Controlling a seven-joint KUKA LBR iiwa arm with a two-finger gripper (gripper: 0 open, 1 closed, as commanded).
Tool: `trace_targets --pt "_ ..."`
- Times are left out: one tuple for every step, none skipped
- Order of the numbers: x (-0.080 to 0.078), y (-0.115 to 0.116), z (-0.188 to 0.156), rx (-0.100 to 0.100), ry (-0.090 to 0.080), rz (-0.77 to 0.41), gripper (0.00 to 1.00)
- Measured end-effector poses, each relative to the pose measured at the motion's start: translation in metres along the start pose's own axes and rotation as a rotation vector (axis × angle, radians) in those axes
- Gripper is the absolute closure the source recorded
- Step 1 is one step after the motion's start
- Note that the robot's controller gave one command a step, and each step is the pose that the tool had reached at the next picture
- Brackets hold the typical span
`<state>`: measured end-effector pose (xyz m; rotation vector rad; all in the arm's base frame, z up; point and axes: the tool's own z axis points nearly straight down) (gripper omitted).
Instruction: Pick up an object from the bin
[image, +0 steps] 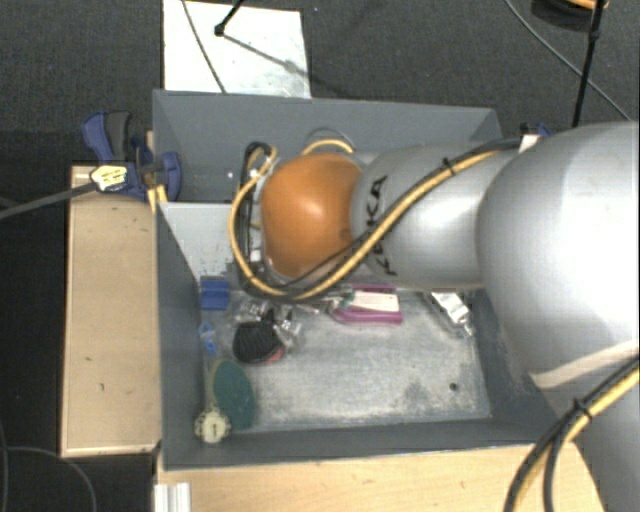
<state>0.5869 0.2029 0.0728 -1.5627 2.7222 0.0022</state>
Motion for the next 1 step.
trace_targets --pt "0.0143 0.03 -0.1811 0.006 -0.006 0.074 1.0"
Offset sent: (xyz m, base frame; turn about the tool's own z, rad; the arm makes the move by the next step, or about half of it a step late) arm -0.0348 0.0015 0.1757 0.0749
